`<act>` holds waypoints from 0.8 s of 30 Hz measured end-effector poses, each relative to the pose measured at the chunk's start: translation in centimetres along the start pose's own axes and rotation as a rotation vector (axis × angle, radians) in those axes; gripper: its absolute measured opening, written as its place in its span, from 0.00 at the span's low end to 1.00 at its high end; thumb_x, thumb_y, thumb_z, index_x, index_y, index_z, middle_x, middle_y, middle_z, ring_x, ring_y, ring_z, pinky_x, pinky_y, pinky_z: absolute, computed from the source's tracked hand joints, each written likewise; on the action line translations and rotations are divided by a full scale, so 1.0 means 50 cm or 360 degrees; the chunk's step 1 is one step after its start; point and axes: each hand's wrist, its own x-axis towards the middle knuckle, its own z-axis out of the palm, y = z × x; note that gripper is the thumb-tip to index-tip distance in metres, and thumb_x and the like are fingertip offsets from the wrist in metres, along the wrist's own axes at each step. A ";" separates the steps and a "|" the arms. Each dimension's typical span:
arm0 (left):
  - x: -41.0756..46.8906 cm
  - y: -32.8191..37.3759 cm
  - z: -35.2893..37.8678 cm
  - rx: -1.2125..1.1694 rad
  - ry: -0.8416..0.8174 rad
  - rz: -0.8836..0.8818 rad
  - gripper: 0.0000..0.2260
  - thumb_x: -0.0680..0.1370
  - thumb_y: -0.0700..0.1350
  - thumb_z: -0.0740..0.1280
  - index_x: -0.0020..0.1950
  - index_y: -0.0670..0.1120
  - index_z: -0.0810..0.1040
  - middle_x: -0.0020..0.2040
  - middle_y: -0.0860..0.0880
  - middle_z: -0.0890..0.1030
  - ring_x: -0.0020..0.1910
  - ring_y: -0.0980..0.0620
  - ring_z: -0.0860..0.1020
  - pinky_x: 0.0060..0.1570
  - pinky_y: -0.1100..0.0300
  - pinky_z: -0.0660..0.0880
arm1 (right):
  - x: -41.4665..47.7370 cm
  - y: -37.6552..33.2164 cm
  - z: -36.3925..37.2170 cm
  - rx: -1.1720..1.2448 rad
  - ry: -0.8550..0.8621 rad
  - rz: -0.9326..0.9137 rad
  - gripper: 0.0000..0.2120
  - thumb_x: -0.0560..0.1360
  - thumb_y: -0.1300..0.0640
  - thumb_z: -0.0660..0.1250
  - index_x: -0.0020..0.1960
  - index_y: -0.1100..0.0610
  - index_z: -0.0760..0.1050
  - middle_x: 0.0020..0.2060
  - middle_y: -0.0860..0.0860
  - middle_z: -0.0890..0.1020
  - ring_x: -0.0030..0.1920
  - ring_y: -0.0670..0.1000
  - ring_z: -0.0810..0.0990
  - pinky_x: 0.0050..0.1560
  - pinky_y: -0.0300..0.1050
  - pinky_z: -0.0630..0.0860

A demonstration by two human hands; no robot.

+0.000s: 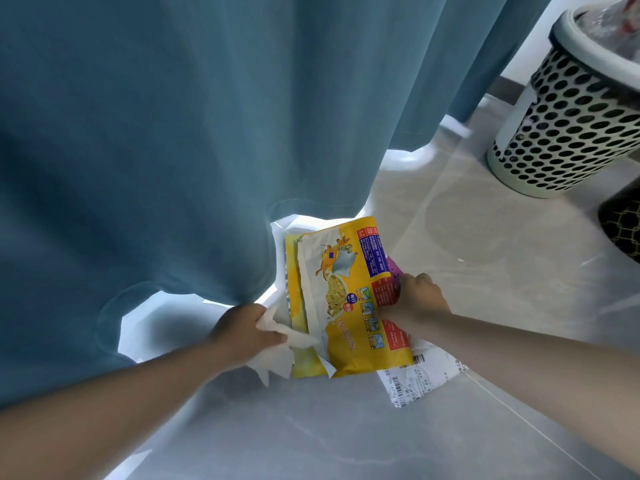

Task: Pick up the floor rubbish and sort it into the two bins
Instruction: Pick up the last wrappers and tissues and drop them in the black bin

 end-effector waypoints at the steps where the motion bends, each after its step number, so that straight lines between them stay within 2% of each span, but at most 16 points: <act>1: 0.003 0.005 -0.002 -0.0148 0.0025 -0.0024 0.09 0.72 0.50 0.74 0.43 0.45 0.79 0.42 0.47 0.80 0.44 0.46 0.78 0.37 0.59 0.70 | -0.002 0.000 -0.003 -0.0003 0.0070 -0.0035 0.28 0.71 0.44 0.71 0.67 0.53 0.68 0.53 0.52 0.71 0.57 0.53 0.75 0.55 0.50 0.78; 3: 0.006 0.015 -0.003 -0.0489 0.0005 -0.0071 0.10 0.70 0.49 0.75 0.44 0.44 0.81 0.45 0.44 0.83 0.46 0.45 0.81 0.42 0.55 0.76 | -0.009 0.000 -0.014 0.0047 0.0177 -0.0147 0.23 0.73 0.47 0.69 0.65 0.54 0.71 0.51 0.50 0.71 0.57 0.52 0.73 0.52 0.47 0.77; 5: 0.006 0.027 -0.002 -0.0751 -0.0057 -0.0110 0.15 0.65 0.51 0.76 0.46 0.44 0.82 0.46 0.44 0.84 0.48 0.43 0.82 0.51 0.47 0.80 | -0.018 -0.002 -0.026 0.0110 0.0247 -0.0255 0.16 0.75 0.51 0.68 0.60 0.55 0.73 0.49 0.50 0.70 0.56 0.53 0.73 0.48 0.44 0.74; 6: 0.006 0.031 0.000 -0.0857 -0.0099 -0.0130 0.16 0.64 0.51 0.76 0.47 0.44 0.82 0.47 0.43 0.85 0.49 0.43 0.83 0.53 0.44 0.79 | -0.020 -0.002 -0.032 0.0141 0.0277 -0.0288 0.12 0.76 0.52 0.67 0.57 0.55 0.74 0.49 0.50 0.70 0.54 0.53 0.74 0.47 0.44 0.74; 8: 0.005 0.041 0.008 -0.1053 -0.0186 -0.0169 0.17 0.68 0.47 0.77 0.53 0.42 0.81 0.51 0.42 0.84 0.51 0.43 0.83 0.55 0.42 0.78 | -0.022 -0.003 -0.043 0.0318 0.0262 -0.0284 0.06 0.77 0.55 0.66 0.52 0.55 0.72 0.45 0.50 0.73 0.44 0.50 0.76 0.39 0.43 0.74; 9: 0.004 0.046 0.014 -0.1151 -0.0228 -0.0193 0.16 0.71 0.44 0.75 0.56 0.41 0.79 0.53 0.42 0.84 0.52 0.44 0.82 0.55 0.43 0.78 | -0.023 -0.004 -0.048 0.0457 0.0214 -0.0252 0.05 0.78 0.57 0.65 0.52 0.55 0.72 0.43 0.50 0.75 0.40 0.48 0.75 0.35 0.42 0.73; 11: -0.001 0.056 0.019 -0.1346 -0.0320 -0.0236 0.16 0.74 0.43 0.72 0.60 0.40 0.77 0.55 0.43 0.83 0.54 0.45 0.82 0.55 0.46 0.79 | -0.026 -0.005 -0.058 0.0721 0.0108 -0.0184 0.06 0.79 0.59 0.65 0.56 0.54 0.74 0.44 0.50 0.77 0.40 0.48 0.75 0.34 0.40 0.72; 15: -0.003 0.069 0.018 -0.1563 -0.0451 -0.0295 0.17 0.73 0.46 0.73 0.60 0.46 0.77 0.53 0.46 0.84 0.53 0.45 0.82 0.59 0.46 0.76 | -0.045 -0.009 -0.068 0.1286 -0.0113 -0.0133 0.07 0.78 0.63 0.66 0.53 0.55 0.78 0.44 0.51 0.82 0.40 0.47 0.80 0.35 0.39 0.74; 17: 0.000 0.075 0.015 -0.1624 -0.0448 -0.0329 0.16 0.72 0.46 0.74 0.59 0.47 0.77 0.51 0.47 0.85 0.50 0.46 0.83 0.53 0.48 0.79 | -0.051 -0.007 -0.070 0.1399 -0.0191 -0.0131 0.08 0.77 0.64 0.66 0.51 0.53 0.78 0.45 0.51 0.83 0.41 0.49 0.82 0.37 0.41 0.76; 19: -0.001 0.078 0.011 -0.1704 -0.0383 -0.0347 0.14 0.73 0.42 0.73 0.57 0.45 0.77 0.48 0.46 0.85 0.44 0.48 0.84 0.39 0.55 0.81 | -0.052 -0.006 -0.074 0.1440 -0.0203 -0.0138 0.08 0.77 0.64 0.66 0.50 0.52 0.78 0.46 0.52 0.84 0.42 0.50 0.82 0.39 0.43 0.77; 20: 0.000 0.075 0.008 -0.1734 -0.0318 -0.0359 0.15 0.72 0.40 0.73 0.58 0.44 0.77 0.49 0.45 0.85 0.43 0.47 0.84 0.35 0.56 0.81 | -0.052 -0.004 -0.077 0.1445 -0.0193 -0.0144 0.08 0.77 0.63 0.67 0.50 0.51 0.77 0.45 0.51 0.83 0.42 0.49 0.82 0.38 0.42 0.77; 23: 0.006 0.061 0.001 -0.1792 -0.0183 -0.0338 0.25 0.65 0.41 0.77 0.62 0.43 0.76 0.54 0.43 0.83 0.50 0.44 0.83 0.36 0.56 0.80 | -0.058 -0.003 -0.079 0.1446 -0.0197 -0.0164 0.08 0.77 0.63 0.67 0.51 0.51 0.77 0.41 0.47 0.83 0.38 0.46 0.81 0.30 0.36 0.76; 24: 0.006 0.060 0.001 -0.1816 -0.0202 -0.0323 0.25 0.66 0.40 0.77 0.62 0.44 0.76 0.55 0.43 0.83 0.51 0.43 0.83 0.37 0.56 0.81 | -0.061 -0.003 -0.076 0.1456 -0.0219 -0.0168 0.08 0.77 0.63 0.67 0.51 0.51 0.77 0.42 0.47 0.83 0.37 0.46 0.82 0.29 0.35 0.76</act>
